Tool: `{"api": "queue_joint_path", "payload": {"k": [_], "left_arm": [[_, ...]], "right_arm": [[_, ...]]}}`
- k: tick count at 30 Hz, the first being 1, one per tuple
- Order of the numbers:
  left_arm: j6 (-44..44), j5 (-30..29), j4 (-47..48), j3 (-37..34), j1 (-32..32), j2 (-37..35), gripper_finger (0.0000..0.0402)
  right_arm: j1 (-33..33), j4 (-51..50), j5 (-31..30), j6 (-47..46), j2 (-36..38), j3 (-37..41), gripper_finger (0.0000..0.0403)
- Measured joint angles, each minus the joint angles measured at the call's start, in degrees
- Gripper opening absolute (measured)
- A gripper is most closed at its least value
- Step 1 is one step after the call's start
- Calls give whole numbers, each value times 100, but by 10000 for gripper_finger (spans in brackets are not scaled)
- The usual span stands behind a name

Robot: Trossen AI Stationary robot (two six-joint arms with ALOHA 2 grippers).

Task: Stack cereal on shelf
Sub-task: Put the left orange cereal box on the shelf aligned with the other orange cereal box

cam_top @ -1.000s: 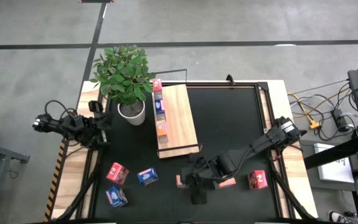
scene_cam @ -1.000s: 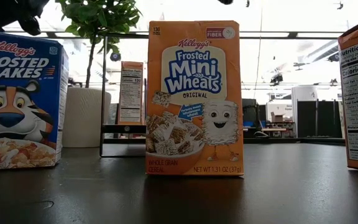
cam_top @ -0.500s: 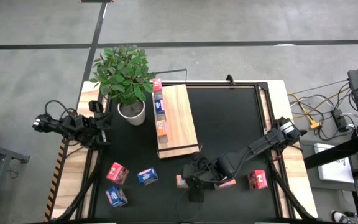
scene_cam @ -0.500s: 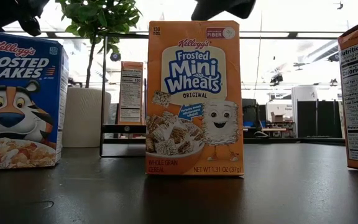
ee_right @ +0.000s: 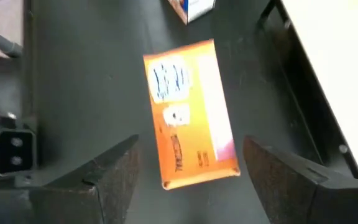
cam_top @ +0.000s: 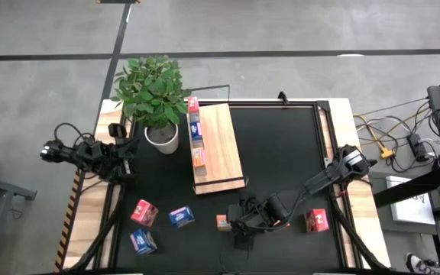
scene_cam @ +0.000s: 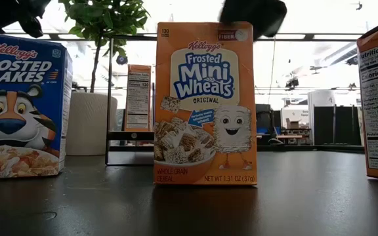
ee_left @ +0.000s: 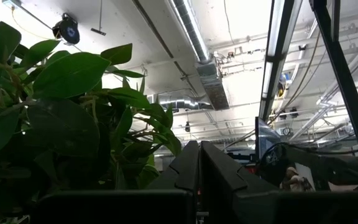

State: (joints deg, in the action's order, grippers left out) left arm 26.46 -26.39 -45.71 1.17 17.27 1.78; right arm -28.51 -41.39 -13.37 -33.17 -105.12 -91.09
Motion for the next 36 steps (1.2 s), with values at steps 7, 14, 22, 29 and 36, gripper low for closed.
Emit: {"api": "queue_joint_path", "payload": {"k": [7, 14, 22, 29, 36], "left_arm": [[35, 0, -39, 0, 1, 0, 0], [61, 0, -71, 0, -1, 0, 0], [-124, 0, 17, 0, 1, 0, 0], [-297, 2, 76, 0, 1, 0, 0], [-326, 2, 82, 0, -1, 0, 0]], "right_arm": [[2, 13, 3, 37, 0, 98, 229], [2, 46, -4, 114, 4, 70, 176], [2, 438, 3, 238, 2, 70, 150], [2, 594, -14, 273, 39, -45, 153], [4, 605, -15, 326, 44, -144, 151]]}}
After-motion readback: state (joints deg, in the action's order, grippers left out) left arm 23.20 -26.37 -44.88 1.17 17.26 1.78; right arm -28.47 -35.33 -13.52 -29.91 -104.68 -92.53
